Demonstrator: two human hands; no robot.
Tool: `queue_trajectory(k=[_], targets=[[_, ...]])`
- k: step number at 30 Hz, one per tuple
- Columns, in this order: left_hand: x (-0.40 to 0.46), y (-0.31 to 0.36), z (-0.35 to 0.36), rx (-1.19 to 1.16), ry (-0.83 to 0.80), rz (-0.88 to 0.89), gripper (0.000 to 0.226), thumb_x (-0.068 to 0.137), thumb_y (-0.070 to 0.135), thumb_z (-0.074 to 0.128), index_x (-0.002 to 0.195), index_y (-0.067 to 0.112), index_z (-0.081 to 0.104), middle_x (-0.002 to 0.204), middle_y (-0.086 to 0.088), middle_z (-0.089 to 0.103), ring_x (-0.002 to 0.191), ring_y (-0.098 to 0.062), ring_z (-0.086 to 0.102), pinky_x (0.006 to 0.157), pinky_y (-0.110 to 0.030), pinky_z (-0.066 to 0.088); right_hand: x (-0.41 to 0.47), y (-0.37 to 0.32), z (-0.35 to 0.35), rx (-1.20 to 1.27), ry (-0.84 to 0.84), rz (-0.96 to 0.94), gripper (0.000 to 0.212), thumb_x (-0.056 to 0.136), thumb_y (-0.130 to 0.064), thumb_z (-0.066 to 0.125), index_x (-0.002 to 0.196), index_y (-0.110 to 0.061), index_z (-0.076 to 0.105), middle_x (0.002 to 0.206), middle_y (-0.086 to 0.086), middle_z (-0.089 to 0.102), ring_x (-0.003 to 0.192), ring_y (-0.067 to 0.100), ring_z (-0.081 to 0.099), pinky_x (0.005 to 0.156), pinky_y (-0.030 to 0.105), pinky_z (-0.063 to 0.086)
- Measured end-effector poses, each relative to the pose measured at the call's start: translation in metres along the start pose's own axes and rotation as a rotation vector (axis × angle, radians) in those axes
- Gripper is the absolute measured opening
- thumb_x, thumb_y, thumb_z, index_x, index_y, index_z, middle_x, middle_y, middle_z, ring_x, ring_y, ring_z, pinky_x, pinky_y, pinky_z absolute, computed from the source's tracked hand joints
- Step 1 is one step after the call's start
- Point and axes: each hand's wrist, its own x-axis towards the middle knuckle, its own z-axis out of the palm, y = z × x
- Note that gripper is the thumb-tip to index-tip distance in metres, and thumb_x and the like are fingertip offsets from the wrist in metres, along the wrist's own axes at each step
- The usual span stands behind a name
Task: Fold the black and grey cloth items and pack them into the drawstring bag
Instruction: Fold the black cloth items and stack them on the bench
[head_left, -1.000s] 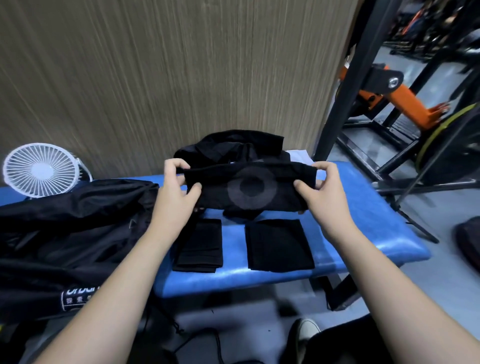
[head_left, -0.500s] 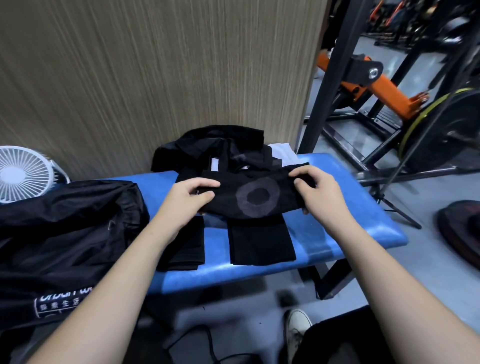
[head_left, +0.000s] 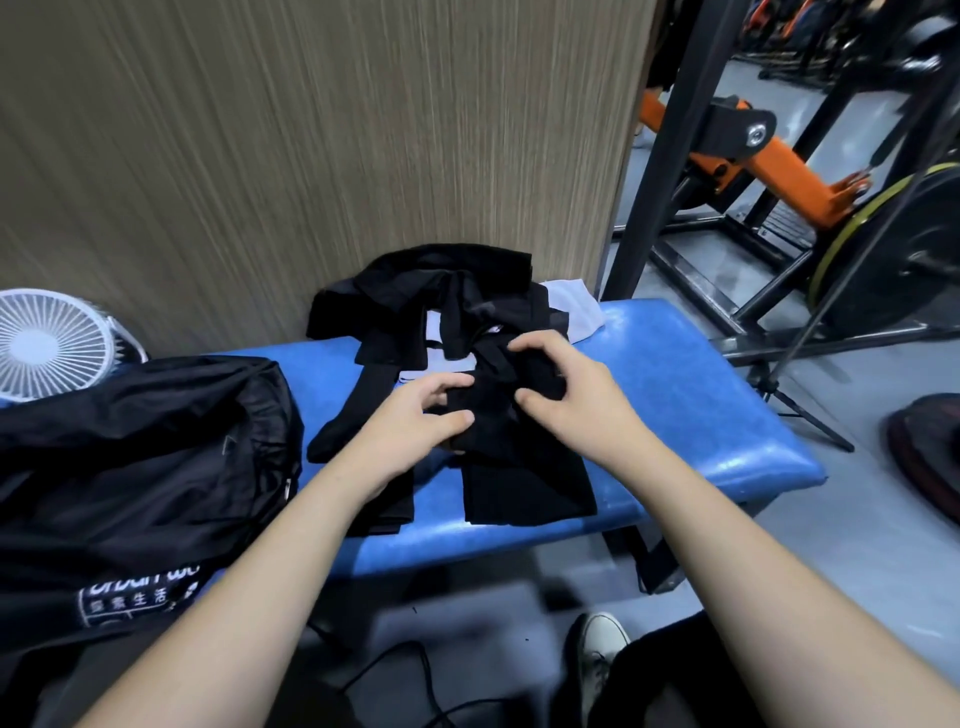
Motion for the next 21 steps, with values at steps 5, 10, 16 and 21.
queue_trajectory(k=[5, 10, 16, 21], targets=[[-0.003, -0.002, -0.003, -0.071, 0.026, -0.017, 0.021, 0.101, 0.024, 0.057, 0.118, 0.028, 0.066, 0.095, 0.008, 0.068, 0.085, 0.0, 0.067, 0.079, -0.025, 0.056, 0.007, -0.006, 0.018, -0.089, -0.193, -0.021, 0.072, 0.084, -0.031, 0.076, 0.143, -0.046, 0.04, 0.093, -0.016, 0.06, 0.075, -0.002, 0.054, 0.082, 0.024, 0.05], [-0.005, -0.003, -0.004, -0.004, 0.035, -0.011, 0.02, 0.096, 0.034, 0.064, 0.116, 0.032, 0.058, 0.08, 0.001, 0.061, 0.071, -0.011, 0.061, 0.067, -0.023, 0.052, 0.006, -0.005, 0.021, 0.148, -0.253, 0.092, 0.055, 0.088, -0.035, 0.073, 0.137, -0.034, 0.047, 0.087, 0.0, 0.068, 0.059, 0.011, 0.061, 0.065, 0.024, 0.051], [-0.002, -0.004, -0.004, 0.058, 0.057, 0.022, 0.063, 0.088, 0.018, 0.068, 0.127, 0.057, 0.037, 0.084, -0.018, 0.06, 0.063, -0.026, 0.053, 0.066, -0.034, 0.046, 0.011, 0.015, 0.002, 0.03, -0.063, 0.233, 0.015, 0.09, -0.016, 0.065, 0.093, -0.029, 0.06, 0.092, 0.006, 0.063, 0.072, 0.013, 0.052, 0.067, 0.026, 0.043], [-0.008, 0.002, -0.007, -0.133, 0.013, 0.035, 0.042, 0.091, 0.001, 0.061, 0.113, 0.035, 0.05, 0.1, -0.021, 0.07, 0.077, -0.03, 0.07, 0.078, -0.036, 0.056, 0.005, 0.013, -0.01, 0.264, -0.174, 0.37, 0.016, 0.092, -0.015, 0.065, 0.105, -0.021, 0.057, 0.093, 0.004, 0.06, 0.082, 0.016, 0.05, 0.067, 0.027, 0.037]])
